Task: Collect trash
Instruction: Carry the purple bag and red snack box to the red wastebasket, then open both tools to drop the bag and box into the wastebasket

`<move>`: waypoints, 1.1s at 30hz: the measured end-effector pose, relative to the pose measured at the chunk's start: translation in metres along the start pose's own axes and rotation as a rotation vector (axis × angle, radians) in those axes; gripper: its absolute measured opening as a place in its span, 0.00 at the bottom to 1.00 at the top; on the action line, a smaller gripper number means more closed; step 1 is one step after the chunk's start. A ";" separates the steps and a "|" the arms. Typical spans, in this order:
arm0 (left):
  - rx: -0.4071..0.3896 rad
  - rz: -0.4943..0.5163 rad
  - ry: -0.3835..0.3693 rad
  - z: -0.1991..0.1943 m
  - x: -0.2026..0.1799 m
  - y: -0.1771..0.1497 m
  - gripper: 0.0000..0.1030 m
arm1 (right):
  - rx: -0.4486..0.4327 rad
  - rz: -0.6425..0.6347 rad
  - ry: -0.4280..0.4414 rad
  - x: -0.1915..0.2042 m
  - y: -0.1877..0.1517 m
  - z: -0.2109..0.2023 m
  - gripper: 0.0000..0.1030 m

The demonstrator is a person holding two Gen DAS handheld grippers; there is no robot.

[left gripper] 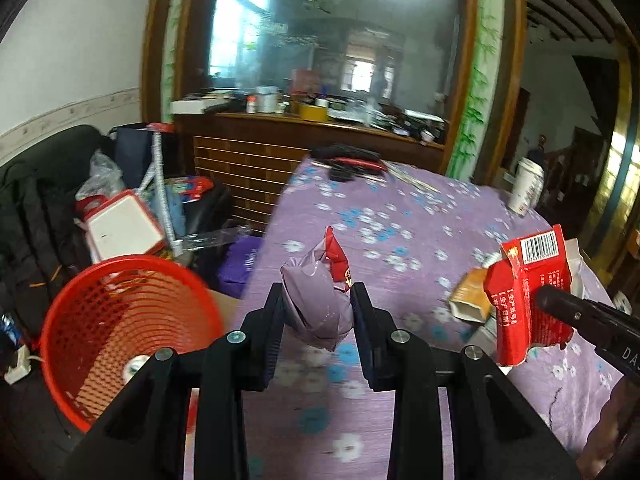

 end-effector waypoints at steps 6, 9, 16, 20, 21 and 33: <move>-0.010 -0.062 0.092 -0.002 0.062 0.005 0.30 | 0.051 -0.048 0.082 0.039 0.006 0.035 0.09; -0.001 -0.097 0.146 0.000 0.097 0.003 0.31 | 0.083 -0.083 0.117 0.061 0.007 0.054 0.09; 0.042 -0.190 0.200 0.012 0.155 -0.007 0.30 | 0.135 -0.118 0.172 0.094 0.008 0.091 0.09; 0.050 -0.209 0.219 0.014 0.169 -0.013 0.30 | 0.162 -0.136 0.193 0.110 0.009 0.113 0.09; 0.053 -0.210 0.220 0.015 0.170 -0.014 0.30 | 0.167 -0.143 0.195 0.113 0.010 0.118 0.09; 0.098 -0.197 0.237 0.035 0.179 -0.028 0.30 | 0.217 -0.176 0.213 0.139 0.010 0.168 0.09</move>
Point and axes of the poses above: each gripper's, at about its wrist camera, not at the fingertips, and z roughly the way its jaws point, x to its left, y to its top, the point moved 6 cm from there along z, roughly the way its jaws point, and after that the axes turned 15 degrees about y, right-handed, at the moved point
